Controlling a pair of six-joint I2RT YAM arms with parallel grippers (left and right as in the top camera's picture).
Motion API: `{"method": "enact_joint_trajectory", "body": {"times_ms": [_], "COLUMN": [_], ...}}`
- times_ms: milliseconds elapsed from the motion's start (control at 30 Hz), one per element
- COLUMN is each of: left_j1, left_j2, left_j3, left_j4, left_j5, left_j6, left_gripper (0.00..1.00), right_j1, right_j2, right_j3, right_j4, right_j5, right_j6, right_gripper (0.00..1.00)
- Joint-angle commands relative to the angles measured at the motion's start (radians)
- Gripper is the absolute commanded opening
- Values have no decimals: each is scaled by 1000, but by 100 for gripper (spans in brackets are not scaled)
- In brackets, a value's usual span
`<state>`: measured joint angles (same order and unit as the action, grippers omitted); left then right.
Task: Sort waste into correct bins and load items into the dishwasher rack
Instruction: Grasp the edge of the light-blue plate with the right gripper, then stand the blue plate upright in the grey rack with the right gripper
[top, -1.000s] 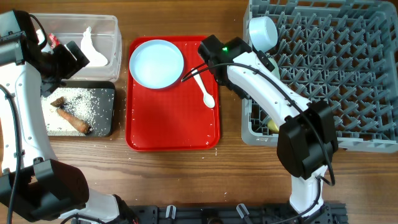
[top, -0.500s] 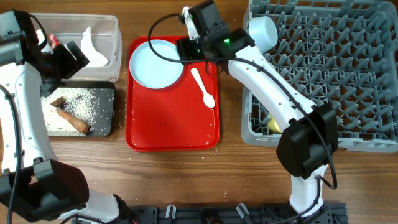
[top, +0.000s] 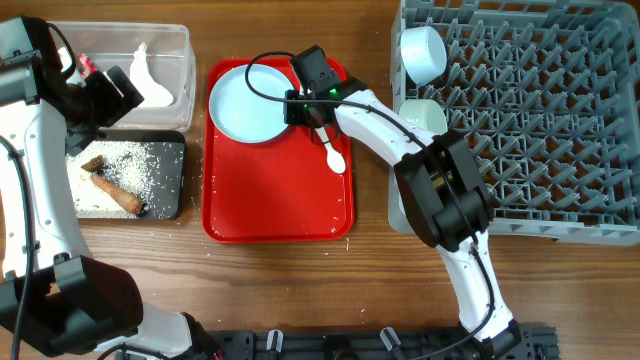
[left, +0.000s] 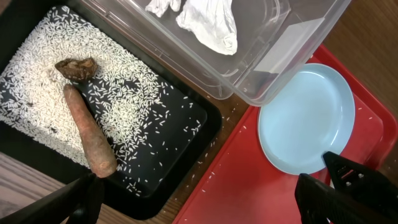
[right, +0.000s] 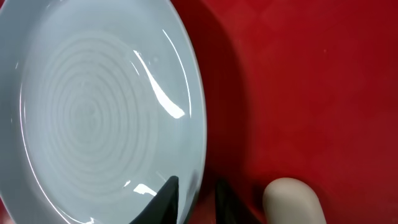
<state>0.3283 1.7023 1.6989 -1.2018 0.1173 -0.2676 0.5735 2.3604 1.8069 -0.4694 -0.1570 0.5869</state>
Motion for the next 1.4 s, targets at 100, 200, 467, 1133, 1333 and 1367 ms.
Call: {"method": "enact_joint_trajectory", "body": {"times_ms": [100,200,467,1133,1333,1367], "left_j1": [4,4,4,4,4,4], "left_j2": [-5,-5,-5,-5,-5,-5], "left_j3": [10,10,10,10,10,10], "left_j4": [1,1,1,1,1,1], "left_j5": [-3,-3,-3,-3,-3,-3], "left_j6": [-2,-2,-2,-2,-2,-2], "left_gripper": [100,100,100,100,100,100], "right_j1": [5,-11,-106,-421,-423,-424], "right_j2": [34,-11,-539,-656,-652,-651], "right_j3": [1,26,29,-342,-410,-410], "right_j4": [-73,-88,-213,-81,-3,2], "right_j5": [6,-55,439,1145,1115,1098], "right_j6": [43,-51,-370,-710,-719,-720], "right_gripper": [5,4,4,4,4,4]}}
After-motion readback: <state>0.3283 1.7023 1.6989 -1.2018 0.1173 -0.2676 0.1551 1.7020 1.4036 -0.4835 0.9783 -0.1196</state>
